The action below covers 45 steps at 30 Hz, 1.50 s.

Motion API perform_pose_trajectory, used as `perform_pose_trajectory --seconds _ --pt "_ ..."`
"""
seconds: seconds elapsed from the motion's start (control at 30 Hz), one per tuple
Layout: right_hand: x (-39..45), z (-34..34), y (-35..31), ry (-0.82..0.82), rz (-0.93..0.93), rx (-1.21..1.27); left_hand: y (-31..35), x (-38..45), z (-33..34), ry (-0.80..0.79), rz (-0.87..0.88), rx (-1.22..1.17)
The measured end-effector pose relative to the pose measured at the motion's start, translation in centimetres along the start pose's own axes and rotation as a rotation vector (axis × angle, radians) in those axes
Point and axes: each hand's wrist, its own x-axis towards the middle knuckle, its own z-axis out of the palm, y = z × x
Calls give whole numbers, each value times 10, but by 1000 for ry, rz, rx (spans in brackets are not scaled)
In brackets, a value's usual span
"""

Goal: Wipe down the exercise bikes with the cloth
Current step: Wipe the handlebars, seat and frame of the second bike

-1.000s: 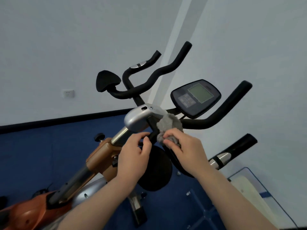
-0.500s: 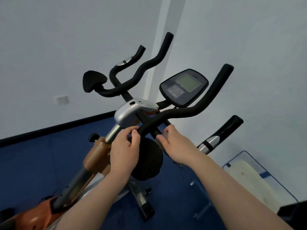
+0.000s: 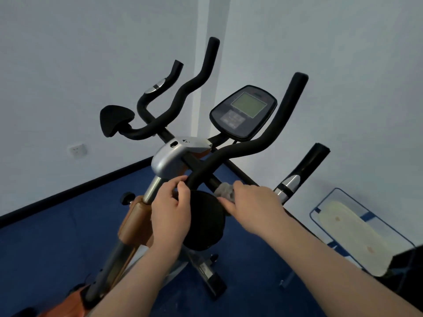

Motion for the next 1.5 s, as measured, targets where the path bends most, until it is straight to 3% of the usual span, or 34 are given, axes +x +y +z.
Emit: perform_pose_trajectory --seconds 0.13,0.3,0.47,0.57,0.63,0.73,0.83,0.97,1.1,1.23,1.37,1.5 --pt "34 -2 -2 -142 10 166 2 0 1 -9 -11 -23" --pt "53 -5 -7 -146 -22 535 2 0 0 -4 22 -22" --pt "21 -3 20 -202 -177 146 1 0 0 -10 52 -32" --pt "29 -7 15 -222 -137 201 1 -1 0 7 79 -15" --pt "35 -6 2 -161 -129 271 5 -3 -1 4 131 30" --pt "18 6 -6 74 -172 175 16 -7 0 1 336 131" --pt "-14 12 20 236 -282 149 35 -12 10 -63 519 245" --pt "-31 3 71 362 -447 67 63 -13 37 -340 460 279" --pt "-15 -16 118 594 -247 140 66 -15 51 -364 506 582" --pt "-25 7 96 622 -178 220 63 -14 49 -364 521 697" --pt "-34 18 89 566 -458 69 63 -16 50 -374 516 746" --pt "-17 -8 128 618 -301 67 63 -17 49 -378 467 690"
